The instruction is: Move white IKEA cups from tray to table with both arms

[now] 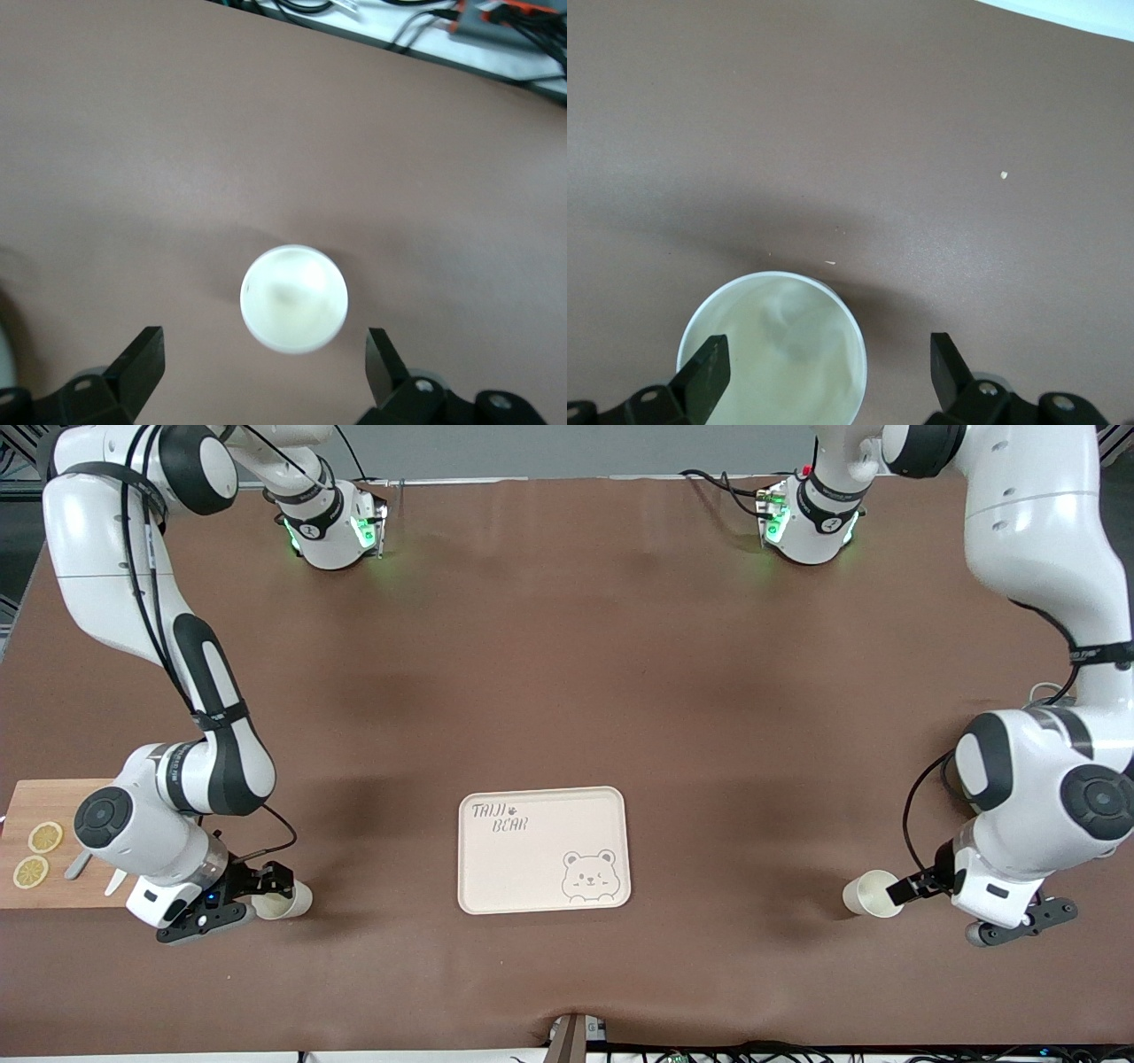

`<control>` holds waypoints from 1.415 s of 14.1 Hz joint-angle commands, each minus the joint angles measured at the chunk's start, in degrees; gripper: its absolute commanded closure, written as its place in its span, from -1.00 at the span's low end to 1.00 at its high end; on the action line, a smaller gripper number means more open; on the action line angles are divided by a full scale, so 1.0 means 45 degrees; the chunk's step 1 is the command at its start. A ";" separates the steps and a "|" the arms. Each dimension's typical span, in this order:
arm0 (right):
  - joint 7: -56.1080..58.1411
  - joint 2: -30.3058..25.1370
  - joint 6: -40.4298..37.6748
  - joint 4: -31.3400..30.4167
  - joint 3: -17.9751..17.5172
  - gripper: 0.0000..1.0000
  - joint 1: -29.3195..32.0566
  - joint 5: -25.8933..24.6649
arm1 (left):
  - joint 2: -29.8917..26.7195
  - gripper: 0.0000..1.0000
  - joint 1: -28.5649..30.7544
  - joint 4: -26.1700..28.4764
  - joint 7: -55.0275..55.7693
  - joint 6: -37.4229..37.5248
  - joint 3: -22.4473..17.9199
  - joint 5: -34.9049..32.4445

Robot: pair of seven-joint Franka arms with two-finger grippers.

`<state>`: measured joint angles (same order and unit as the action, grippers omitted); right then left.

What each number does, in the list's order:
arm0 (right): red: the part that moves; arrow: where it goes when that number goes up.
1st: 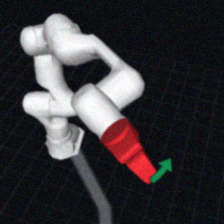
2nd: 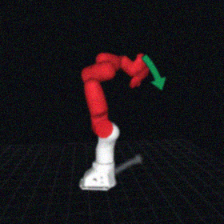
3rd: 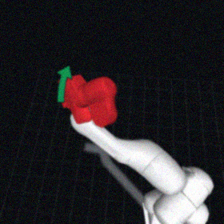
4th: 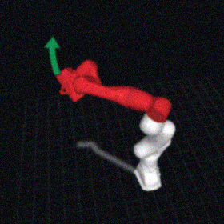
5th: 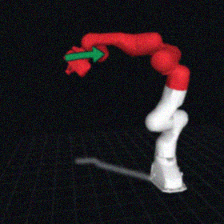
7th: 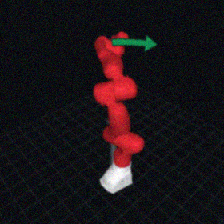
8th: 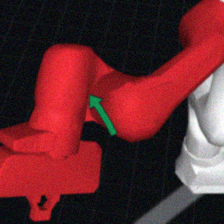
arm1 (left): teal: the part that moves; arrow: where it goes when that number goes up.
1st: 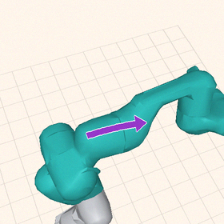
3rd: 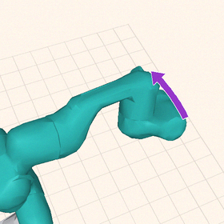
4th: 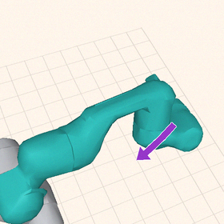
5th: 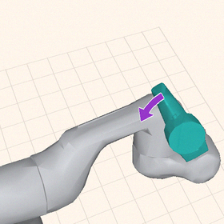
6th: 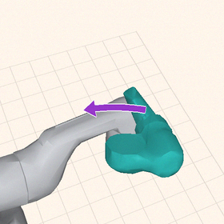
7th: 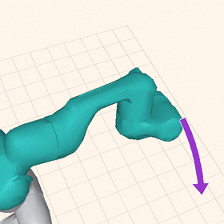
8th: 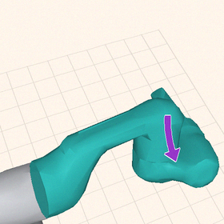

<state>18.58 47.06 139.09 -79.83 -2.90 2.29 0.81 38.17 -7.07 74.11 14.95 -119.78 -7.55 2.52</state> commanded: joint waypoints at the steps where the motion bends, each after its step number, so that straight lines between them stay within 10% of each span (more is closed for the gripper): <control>1: 0.0012 -0.0048 -0.0379 0.0453 -0.0234 -1.00 0.0215 0.0094 | -0.1213 -1.00 0.0147 0.0367 -0.0704 0.1185 0.0233 0.0222; 10: -0.1236 -0.1606 -0.6976 0.2719 -0.0293 -1.00 0.0117 -0.0004 | -0.3518 -1.00 -0.0029 0.0367 -0.0704 0.4291 0.0623 0.0164; 20: -0.2897 -0.7895 -1.1750 0.0264 -0.0117 -1.00 0.0292 -0.0023 | -0.6310 -1.00 0.0185 0.1282 -0.1661 0.6482 0.0741 0.0183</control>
<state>7.19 18.01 84.33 -70.09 -2.84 2.42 0.84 14.31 -6.94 75.47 8.85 -90.67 -4.47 2.52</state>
